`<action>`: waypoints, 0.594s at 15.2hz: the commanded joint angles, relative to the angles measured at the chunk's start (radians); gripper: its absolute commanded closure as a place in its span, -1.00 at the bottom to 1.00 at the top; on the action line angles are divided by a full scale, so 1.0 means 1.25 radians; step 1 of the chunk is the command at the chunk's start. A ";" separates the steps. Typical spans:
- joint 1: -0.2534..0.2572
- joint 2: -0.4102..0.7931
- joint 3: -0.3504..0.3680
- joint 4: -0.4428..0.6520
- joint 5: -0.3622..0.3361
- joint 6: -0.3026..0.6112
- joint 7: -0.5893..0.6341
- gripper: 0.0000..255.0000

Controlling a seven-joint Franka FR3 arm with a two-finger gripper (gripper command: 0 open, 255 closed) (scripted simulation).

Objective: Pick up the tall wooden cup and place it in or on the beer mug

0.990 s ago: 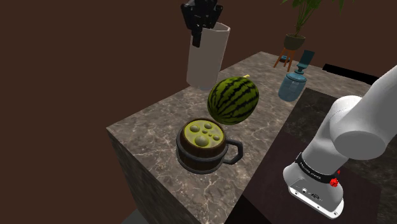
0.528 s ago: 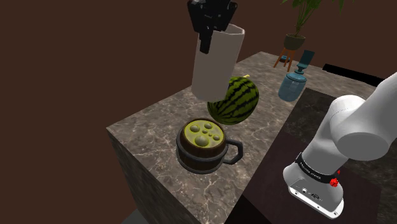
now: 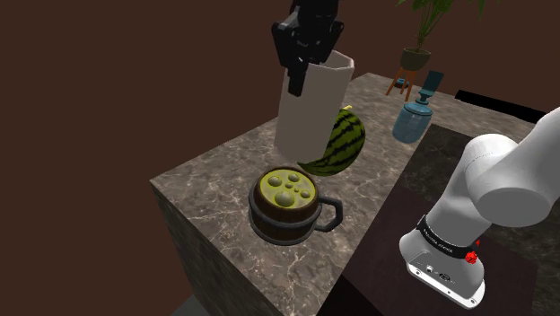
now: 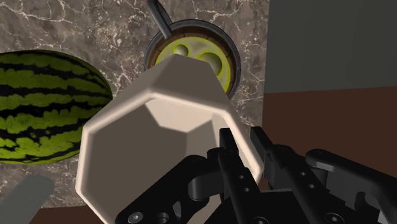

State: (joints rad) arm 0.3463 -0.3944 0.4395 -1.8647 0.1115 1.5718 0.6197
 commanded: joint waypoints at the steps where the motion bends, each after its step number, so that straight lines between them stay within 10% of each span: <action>1: 0.002 -0.008 0.001 -0.030 0.003 0.024 0.000 1.00; 9: 0.008 -0.029 0.005 -0.134 0.013 0.108 -0.004 1.00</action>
State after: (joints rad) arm 0.3552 -0.4252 0.4445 -2.0161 0.1260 1.6939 0.6140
